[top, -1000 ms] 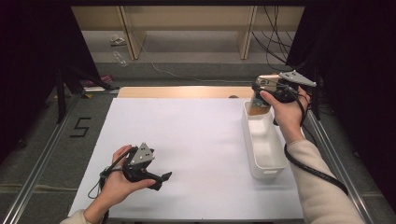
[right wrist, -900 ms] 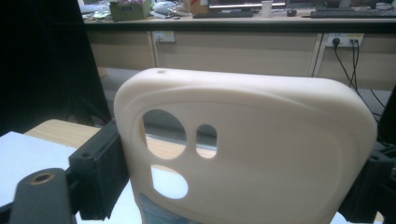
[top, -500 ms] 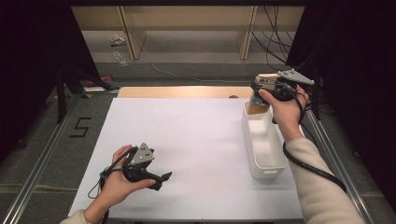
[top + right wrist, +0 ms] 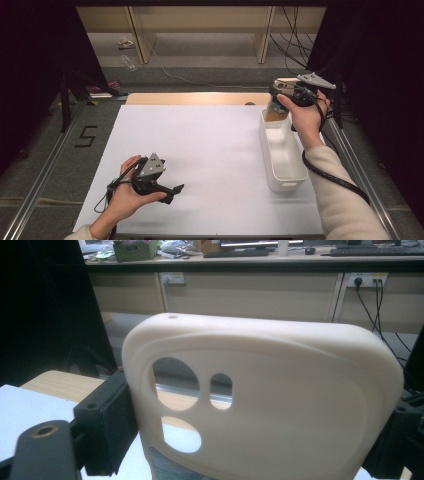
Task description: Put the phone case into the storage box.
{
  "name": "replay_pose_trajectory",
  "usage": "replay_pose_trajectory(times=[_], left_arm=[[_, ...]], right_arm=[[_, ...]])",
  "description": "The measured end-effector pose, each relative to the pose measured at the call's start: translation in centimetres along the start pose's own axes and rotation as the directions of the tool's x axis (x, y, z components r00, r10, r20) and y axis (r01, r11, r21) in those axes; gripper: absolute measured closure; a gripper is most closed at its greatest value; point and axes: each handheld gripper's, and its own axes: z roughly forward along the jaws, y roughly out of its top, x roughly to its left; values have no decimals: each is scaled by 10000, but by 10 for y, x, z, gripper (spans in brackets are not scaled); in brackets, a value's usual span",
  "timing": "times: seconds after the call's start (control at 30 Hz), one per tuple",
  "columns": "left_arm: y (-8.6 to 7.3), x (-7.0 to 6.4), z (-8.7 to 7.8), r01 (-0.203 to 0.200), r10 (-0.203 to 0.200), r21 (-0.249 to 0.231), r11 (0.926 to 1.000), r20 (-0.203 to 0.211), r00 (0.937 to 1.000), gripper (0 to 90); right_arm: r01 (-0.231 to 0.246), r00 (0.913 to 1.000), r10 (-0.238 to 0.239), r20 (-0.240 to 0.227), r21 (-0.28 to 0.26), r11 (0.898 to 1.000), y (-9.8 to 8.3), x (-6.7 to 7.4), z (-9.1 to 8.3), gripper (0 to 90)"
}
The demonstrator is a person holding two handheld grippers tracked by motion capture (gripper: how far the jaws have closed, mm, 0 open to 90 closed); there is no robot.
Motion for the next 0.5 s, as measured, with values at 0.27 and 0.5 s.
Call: replay_pose_trajectory(times=[0.27, 0.5], left_arm=[[0, 0, 0, 1, -1, -22, 10000, 5, 10000, 0], [0, 0, 0, -4, 4, -14, 10000, 1, 10000, 0]], right_arm=[[-4, 10000, 3, 60, 51, 10000, 0, -1, 3, 144], [-40, 9999, 39, 95, 105, 9999, -1, -1, 6, 144]])
